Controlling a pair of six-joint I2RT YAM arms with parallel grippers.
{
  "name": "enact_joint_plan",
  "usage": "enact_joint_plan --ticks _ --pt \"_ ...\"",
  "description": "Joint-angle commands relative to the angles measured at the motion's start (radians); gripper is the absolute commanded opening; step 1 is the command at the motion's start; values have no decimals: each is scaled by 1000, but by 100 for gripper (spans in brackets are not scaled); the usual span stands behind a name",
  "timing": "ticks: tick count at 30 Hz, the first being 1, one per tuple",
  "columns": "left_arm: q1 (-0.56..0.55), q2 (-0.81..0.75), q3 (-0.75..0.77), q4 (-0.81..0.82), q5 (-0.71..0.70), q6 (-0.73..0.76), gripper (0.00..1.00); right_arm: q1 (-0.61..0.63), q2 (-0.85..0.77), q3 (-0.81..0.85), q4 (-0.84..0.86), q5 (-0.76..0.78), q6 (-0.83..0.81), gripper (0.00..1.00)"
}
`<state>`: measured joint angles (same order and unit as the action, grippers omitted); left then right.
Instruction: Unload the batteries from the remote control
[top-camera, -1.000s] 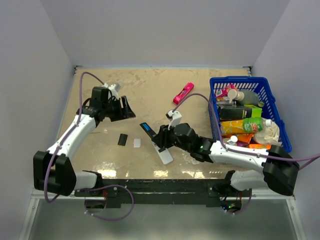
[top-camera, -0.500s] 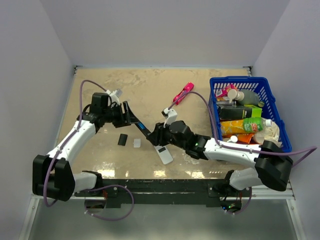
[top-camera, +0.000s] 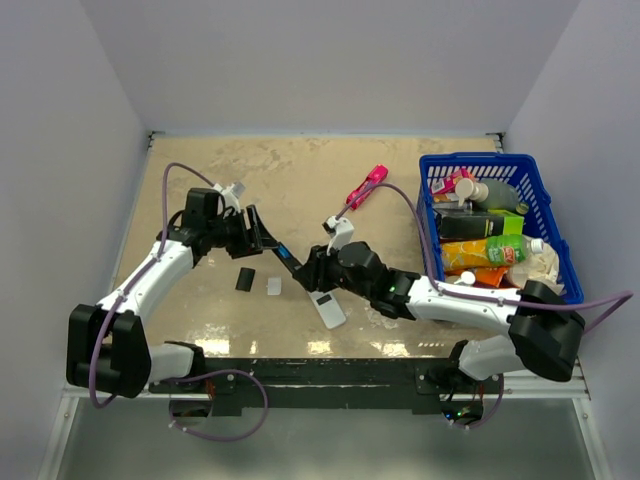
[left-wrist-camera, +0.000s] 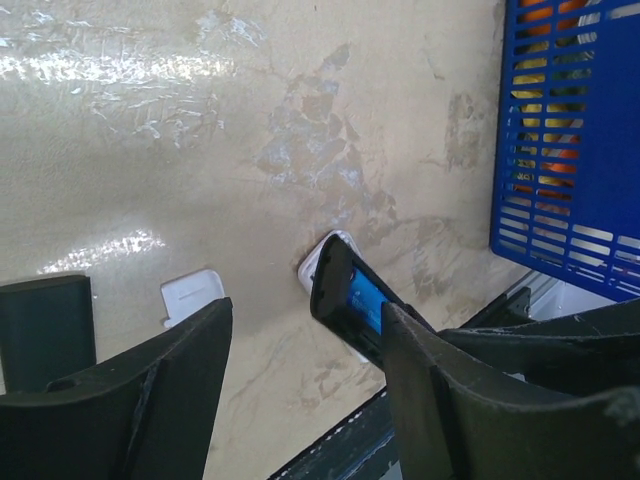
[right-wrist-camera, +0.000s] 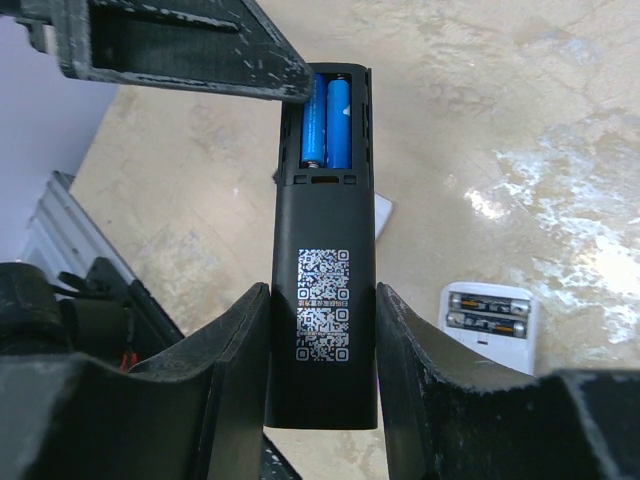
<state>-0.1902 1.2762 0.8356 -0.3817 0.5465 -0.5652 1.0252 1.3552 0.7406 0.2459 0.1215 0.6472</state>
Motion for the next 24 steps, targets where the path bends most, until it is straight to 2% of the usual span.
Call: enact_joint_plan --ticks 1,3,5,6,14,19,24 --pt "6 -32 22 -12 -52 16 66 -4 18 46 -11 93 -50 6" --pt "6 -44 36 -40 -86 36 69 -4 30 55 -36 105 -70 6" --pt "5 -60 48 -63 -105 68 81 -4 50 63 -46 115 -78 6" --pt "5 -69 57 -84 -129 80 100 -4 54 66 -56 119 -84 6" --pt "6 -166 76 -155 -226 227 100 -23 128 161 -189 262 -236 8" --pt "6 -247 -26 -100 -284 217 99 -56 180 180 -204 257 -325 9" --pt "6 -287 -43 -89 -335 192 99 -79 188 174 -201 265 -412 11"
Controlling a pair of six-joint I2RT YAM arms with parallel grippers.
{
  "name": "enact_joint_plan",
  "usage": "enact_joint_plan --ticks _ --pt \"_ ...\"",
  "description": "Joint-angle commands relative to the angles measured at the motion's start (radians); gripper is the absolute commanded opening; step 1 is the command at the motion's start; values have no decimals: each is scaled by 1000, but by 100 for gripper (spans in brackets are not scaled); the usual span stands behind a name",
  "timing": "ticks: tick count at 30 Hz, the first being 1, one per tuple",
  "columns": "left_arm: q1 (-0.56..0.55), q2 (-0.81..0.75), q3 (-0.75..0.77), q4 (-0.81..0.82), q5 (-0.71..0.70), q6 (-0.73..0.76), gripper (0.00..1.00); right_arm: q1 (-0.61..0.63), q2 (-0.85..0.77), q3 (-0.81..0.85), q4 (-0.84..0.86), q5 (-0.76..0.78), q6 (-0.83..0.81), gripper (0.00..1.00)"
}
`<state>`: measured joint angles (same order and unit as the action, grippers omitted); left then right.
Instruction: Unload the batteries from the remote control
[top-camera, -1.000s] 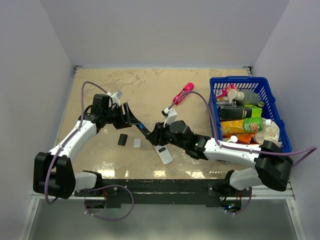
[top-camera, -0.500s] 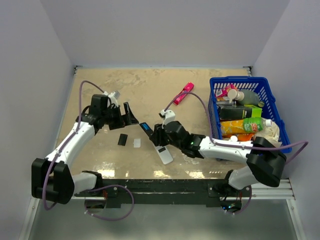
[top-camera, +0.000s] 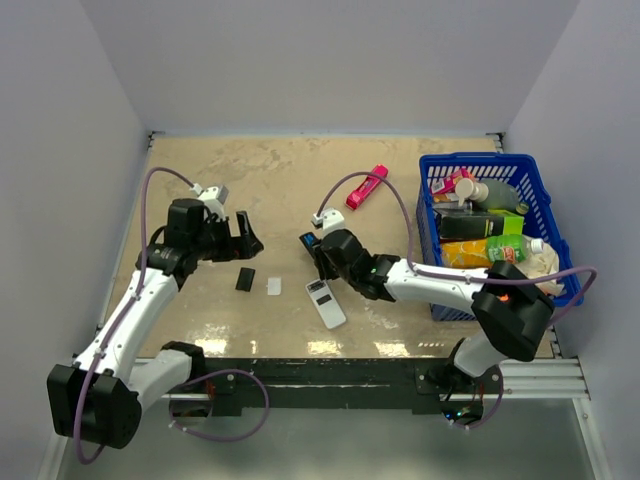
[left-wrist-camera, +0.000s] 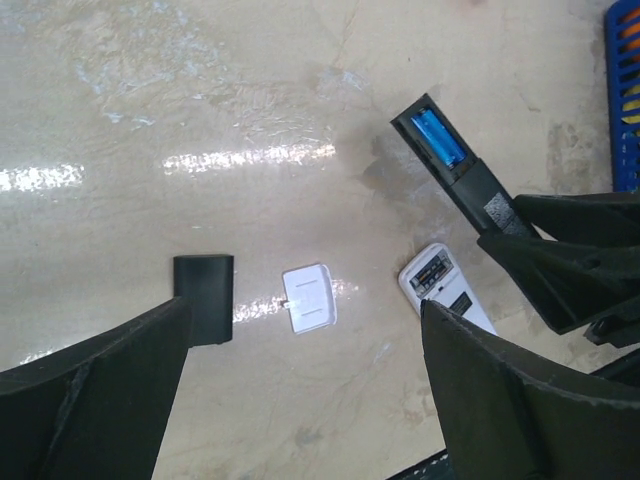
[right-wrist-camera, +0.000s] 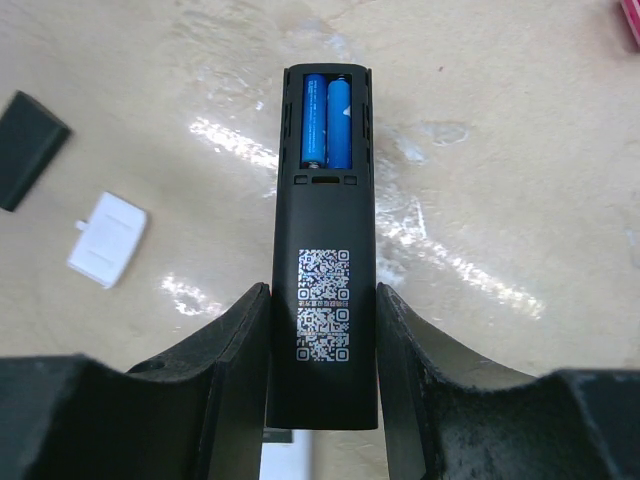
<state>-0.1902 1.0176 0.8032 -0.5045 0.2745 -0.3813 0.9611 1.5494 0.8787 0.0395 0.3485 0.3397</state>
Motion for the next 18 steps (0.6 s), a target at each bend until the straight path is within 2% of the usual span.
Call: enact_joint_plan --ticks 1,6,18 --pt "6 -30 -13 34 -67 4 99 -21 6 37 2 38 -113 11" --pt "5 -24 -13 31 -69 2 99 -30 40 29 8 78 -125 11" --pt "2 -42 -13 21 -81 -2 99 -50 92 -46 69 83 -97 20"
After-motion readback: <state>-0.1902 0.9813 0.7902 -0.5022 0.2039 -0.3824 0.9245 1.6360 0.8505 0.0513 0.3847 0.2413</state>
